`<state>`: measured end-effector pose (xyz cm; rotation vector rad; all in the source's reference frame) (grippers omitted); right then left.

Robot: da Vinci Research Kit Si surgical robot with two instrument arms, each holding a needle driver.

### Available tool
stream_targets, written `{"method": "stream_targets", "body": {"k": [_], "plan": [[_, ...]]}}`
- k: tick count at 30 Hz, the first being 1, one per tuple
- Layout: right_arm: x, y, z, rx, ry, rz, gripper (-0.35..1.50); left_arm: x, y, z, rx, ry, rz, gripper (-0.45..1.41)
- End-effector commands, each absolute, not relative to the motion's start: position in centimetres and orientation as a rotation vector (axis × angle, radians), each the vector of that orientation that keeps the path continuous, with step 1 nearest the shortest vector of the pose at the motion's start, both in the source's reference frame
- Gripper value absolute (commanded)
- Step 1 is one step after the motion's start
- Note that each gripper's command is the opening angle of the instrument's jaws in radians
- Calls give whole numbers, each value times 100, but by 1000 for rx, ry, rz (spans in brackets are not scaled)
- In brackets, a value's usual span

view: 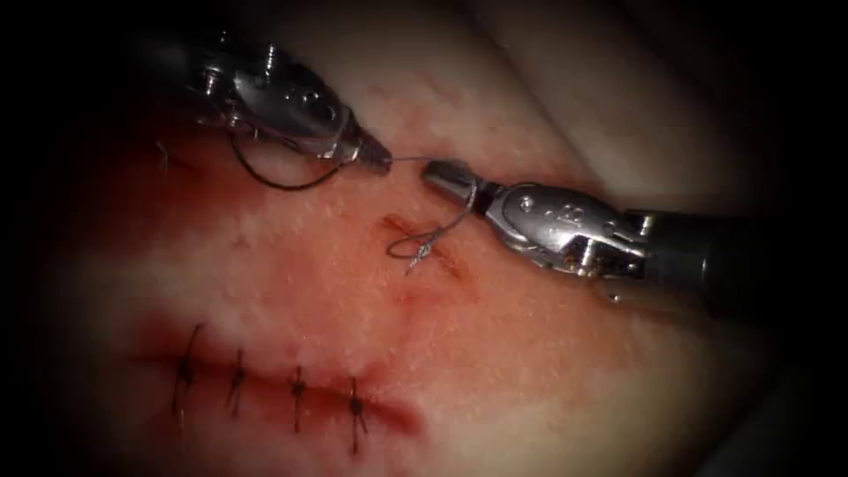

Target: Wound Closure

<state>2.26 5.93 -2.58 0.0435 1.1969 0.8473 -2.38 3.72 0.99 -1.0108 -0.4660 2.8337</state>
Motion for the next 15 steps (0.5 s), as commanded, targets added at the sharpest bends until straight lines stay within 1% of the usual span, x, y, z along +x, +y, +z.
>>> {"method": "stream_targets", "body": {"k": [1,4,11,15], "plan": [[232,581,-254,48,1204,843,-35,-248,371,106,-1010,-467,2832,-35],[232,573,-259,34,1221,849,-35,-259,361,118,-1012,-476,2837,-35],[222,577,-261,-9,1241,871,-35,-261,350,131,-1012,-476,2846,-35],[219,578,-260,-30,1276,984,-35,-267,342,130,-1018,-486,2848,-35]]}}
